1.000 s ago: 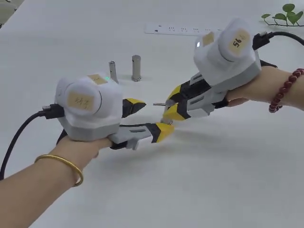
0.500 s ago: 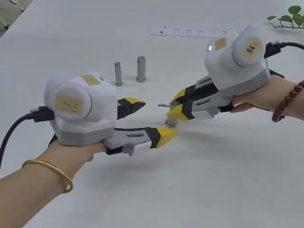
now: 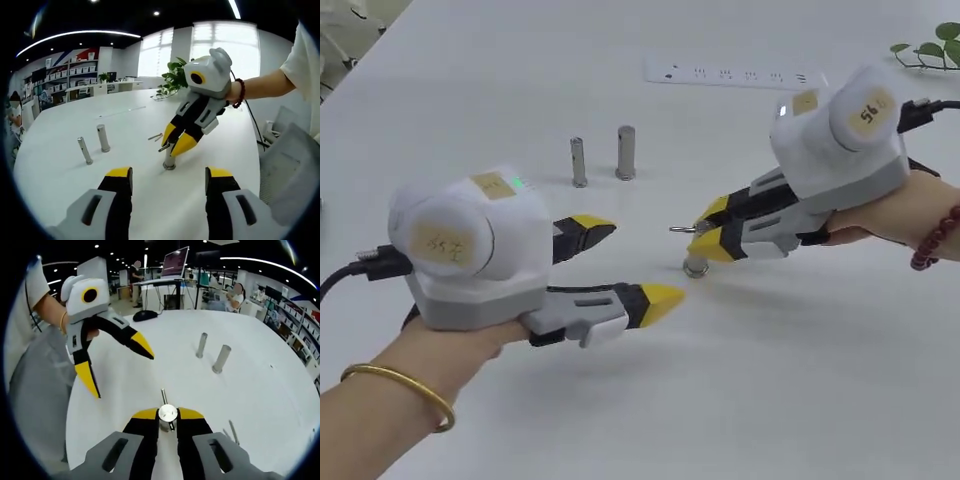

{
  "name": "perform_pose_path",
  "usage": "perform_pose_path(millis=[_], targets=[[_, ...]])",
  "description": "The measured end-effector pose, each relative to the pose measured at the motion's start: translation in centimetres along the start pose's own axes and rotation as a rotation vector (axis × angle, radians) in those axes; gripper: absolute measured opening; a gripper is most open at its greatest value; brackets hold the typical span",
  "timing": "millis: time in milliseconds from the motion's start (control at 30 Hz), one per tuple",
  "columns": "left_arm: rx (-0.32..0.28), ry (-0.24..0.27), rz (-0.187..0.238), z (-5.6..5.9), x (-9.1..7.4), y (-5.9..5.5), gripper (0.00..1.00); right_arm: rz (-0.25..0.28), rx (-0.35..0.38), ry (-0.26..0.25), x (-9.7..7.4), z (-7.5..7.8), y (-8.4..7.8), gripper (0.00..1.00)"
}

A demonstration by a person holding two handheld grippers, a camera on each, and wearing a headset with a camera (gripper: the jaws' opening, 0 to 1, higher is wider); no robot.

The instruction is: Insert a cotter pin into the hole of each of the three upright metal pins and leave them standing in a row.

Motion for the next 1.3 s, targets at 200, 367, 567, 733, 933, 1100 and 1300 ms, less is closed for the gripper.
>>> perform_pose_path(millis=[200,367,567,733,933,1100,1300], targets=[[-0.002,-0.001,-0.004,0.0,-0.5,-0.3,0.61,-0.018,0.0,-0.021,-1.2,0.4,-0.8,0.13],[-0.011,0.001,-0.003,-0.1,-0.7,-0.3,0.64,-0.033,-0.001,-0.039,-2.1,1.0,-1.8,0.13],[-0.012,0.001,0.004,0.1,-0.8,-0.2,0.65,-0.049,-0.002,-0.048,-3.2,2.1,-3.0,0.13],[-0.012,-0.001,0.006,0.2,-0.9,-0.1,0.67,-0.062,-0.004,-0.051,-4.0,2.5,-3.8,0.13],[-0.016,0.009,0.003,0.1,-0.9,-0.1,0.67,-0.071,-0.002,-0.049,-4.6,3.2,-4.7,0.13],[-0.021,0.013,0.001,0.1,-0.9,-0.2,0.66,-0.087,-0.025,-0.033,-4.8,3.2,-5.1,0.13],[-0.026,0.016,0.0,0.0,-1.0,-0.2,0.66,-0.085,-0.041,-0.021,-5.0,3.8,-5.4,0.14]])
Point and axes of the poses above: the centre of the closed fingertips' face, and the gripper's own axes: x roughly forward along the fingers, z roughly to its right, y roughly out of its top, the point moved 8 cm from there along -x, roughly backward along the fingers, and after that the axes turned 10 degrees about -x, right-handed, at the moved point
